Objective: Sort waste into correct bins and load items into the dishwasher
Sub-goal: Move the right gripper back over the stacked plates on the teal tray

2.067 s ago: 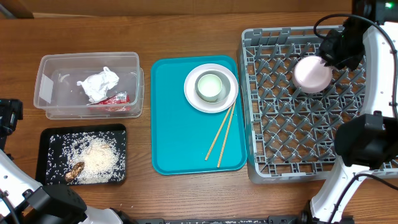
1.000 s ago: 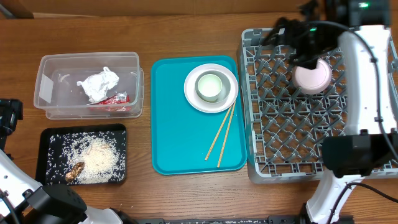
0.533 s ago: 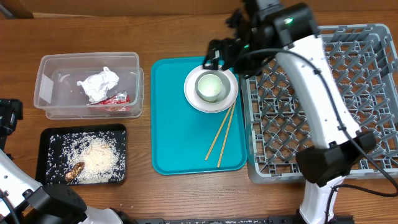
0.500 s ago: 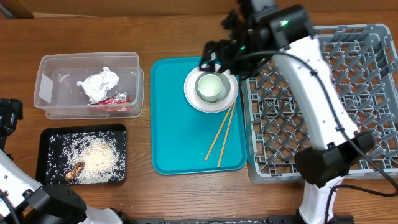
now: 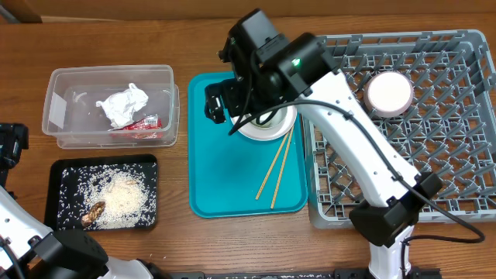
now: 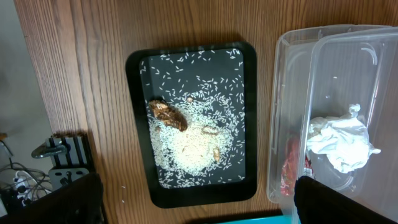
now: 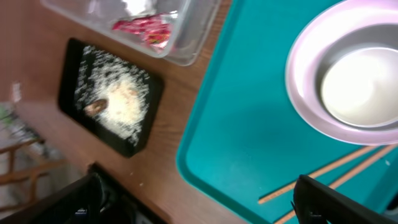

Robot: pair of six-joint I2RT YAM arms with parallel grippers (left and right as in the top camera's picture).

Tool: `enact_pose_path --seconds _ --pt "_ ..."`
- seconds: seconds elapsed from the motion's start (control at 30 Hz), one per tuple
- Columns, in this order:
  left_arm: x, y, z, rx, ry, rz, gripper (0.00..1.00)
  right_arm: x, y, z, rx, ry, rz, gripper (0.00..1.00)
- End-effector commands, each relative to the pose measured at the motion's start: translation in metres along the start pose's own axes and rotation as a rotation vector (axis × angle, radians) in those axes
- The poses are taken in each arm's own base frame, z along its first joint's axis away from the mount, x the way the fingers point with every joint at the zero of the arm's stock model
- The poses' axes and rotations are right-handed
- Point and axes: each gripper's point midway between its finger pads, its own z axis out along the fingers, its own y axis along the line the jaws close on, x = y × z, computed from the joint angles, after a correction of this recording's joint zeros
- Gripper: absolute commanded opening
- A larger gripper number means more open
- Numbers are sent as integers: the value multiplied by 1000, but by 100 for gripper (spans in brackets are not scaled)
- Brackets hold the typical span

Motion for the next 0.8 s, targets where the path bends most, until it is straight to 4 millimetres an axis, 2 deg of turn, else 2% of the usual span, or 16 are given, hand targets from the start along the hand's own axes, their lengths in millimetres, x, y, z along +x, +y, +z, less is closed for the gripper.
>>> enact_pose_path --seconds 0.0,0.23,0.4,0.6,0.77 --pt "-3 2 -6 4 -22 -27 100 -12 -31 -4 202 -98 124 100" --pt "-3 2 -6 4 -22 -27 100 -28 -57 9 335 -154 149 100" --pt "-3 2 -6 4 -22 -27 100 -38 -65 38 362 -149 149 99" --pt "-3 2 -6 4 -23 -27 100 -54 -85 73 442 -178 152 88" --pt "-3 2 -6 4 -22 -27 100 -56 -99 88 499 -185 180 82"
